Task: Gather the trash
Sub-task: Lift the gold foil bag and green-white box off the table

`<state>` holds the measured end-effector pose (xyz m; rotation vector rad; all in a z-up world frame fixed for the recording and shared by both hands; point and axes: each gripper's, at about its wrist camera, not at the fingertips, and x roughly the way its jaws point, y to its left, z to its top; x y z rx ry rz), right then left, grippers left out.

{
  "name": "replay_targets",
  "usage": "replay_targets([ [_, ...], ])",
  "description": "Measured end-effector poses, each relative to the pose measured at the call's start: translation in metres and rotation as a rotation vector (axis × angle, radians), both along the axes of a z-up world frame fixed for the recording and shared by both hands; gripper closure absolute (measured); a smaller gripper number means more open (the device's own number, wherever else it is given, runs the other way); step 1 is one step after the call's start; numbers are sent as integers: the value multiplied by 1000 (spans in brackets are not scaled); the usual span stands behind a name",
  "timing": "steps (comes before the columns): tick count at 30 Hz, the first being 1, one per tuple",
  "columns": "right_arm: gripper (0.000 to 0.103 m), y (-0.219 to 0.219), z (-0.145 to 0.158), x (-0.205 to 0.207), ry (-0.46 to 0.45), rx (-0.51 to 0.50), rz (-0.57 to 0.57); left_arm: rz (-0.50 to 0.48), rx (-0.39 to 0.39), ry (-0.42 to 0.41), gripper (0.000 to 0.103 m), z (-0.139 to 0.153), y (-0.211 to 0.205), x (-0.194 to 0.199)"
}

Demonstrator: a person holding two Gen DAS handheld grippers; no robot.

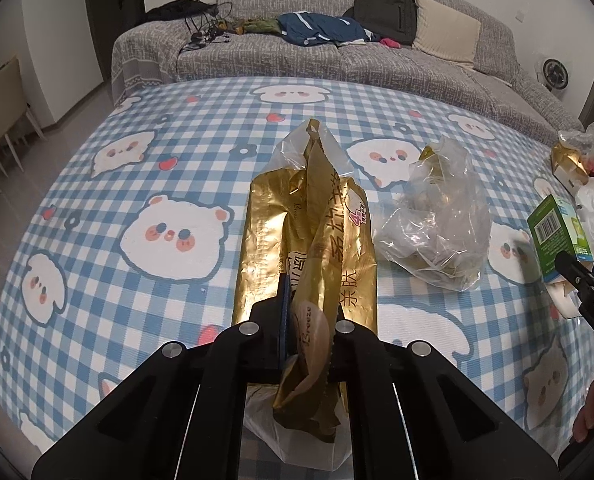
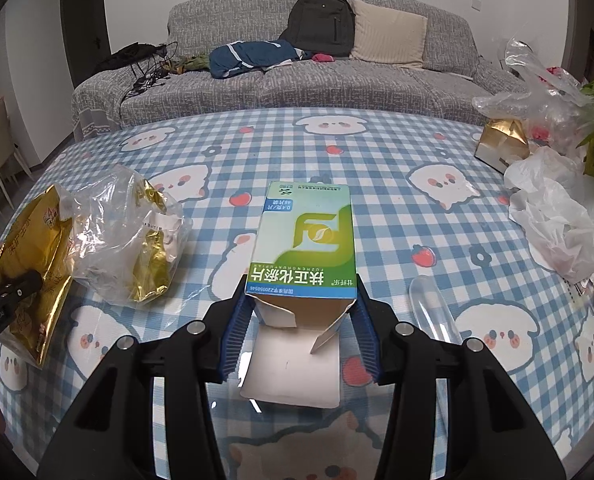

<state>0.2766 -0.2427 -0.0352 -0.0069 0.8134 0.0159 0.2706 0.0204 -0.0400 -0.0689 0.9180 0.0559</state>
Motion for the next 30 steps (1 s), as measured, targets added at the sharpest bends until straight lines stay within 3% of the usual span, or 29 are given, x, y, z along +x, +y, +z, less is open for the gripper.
replay_targets([
  [30,58,6,27,-106,-17,4,37,23,-36,-22,97,19,-2,-96],
])
